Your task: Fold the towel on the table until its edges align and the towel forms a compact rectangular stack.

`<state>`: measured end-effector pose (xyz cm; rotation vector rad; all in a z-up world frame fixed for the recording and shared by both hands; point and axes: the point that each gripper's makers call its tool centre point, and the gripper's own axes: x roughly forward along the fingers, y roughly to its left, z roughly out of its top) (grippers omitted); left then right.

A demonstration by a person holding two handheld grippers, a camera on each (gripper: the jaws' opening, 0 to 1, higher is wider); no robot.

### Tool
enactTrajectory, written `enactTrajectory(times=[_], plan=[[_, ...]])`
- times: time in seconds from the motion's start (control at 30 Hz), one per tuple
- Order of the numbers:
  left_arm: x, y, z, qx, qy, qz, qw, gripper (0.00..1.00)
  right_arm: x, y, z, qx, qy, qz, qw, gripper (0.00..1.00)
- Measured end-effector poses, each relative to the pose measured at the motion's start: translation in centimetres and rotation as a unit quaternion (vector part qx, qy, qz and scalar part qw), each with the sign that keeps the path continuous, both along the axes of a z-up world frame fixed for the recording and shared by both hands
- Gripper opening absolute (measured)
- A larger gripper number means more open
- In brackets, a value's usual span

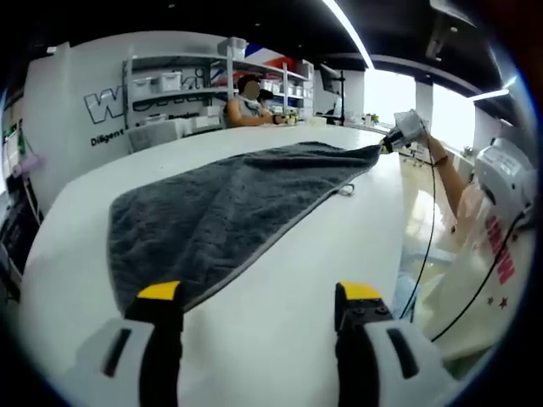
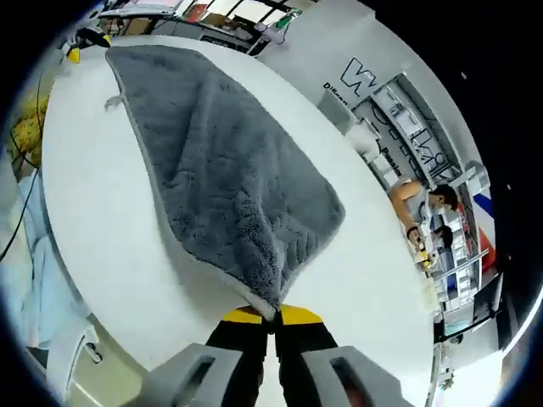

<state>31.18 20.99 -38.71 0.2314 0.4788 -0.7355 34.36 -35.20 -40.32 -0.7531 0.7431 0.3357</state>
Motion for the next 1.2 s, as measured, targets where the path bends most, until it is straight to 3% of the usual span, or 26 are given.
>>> enactTrajectory(times=[0.13, 0.2, 0.33, 0.47, 0.6, 0.8, 1.0, 1.2], plan=[[0.0, -0.3, 0.3, -0.004, -0.002, -0.003, 1.0, 0.78, -0.1, -0.1, -0.5, 0.048, 0.004, -0.011, 0.9988, 0.06], [-0.1, -0.3, 0.3, -0.008, -0.001, -0.005, 1.0, 0.78, -0.3, 0.1, -0.7, 0.068, 0.007, -0.016, 0.9975, 0.16], [0.0, -0.1, 0.5, -0.012, -0.001, -0.001, 0.9999, 0.78, -0.6, -0.1, -0.5, 0.087, -0.005, -0.021, 0.996, 0.23], [0.0, 0.0, 0.6, -0.012, -0.002, 0.001, 0.9999, 0.78, -0.7, -0.5, 0.7, 0.118, -0.038, -0.041, 0.9915, 0.36], [0.0, 0.1, 0.7, -0.013, -0.004, 0.002, 0.9999, 0.79, -1.0, -0.2, 3.0, 0.194, -0.087, -0.049, 0.9758, 0.46], [0.2, 0.2, 0.8, -0.021, -0.003, 0.005, 0.9998, 0.79, -2.0, 1.0, 4.3, 0.285, -0.111, -0.045, 0.9511, 0.62], [0.5, 0.2, 1.1, -0.035, -0.002, 0.007, 0.9993, 0.79, -2.8, 1.1, 4.0, 0.317, -0.118, -0.078, 0.9379, 0.78], [0.7, 0.3, 1.1, -0.035, -0.001, 0.011, 0.9993, 0.79, -3.7, 1.9, 3.9, 0.322, -0.132, -0.09, 0.9333, 0.85]])
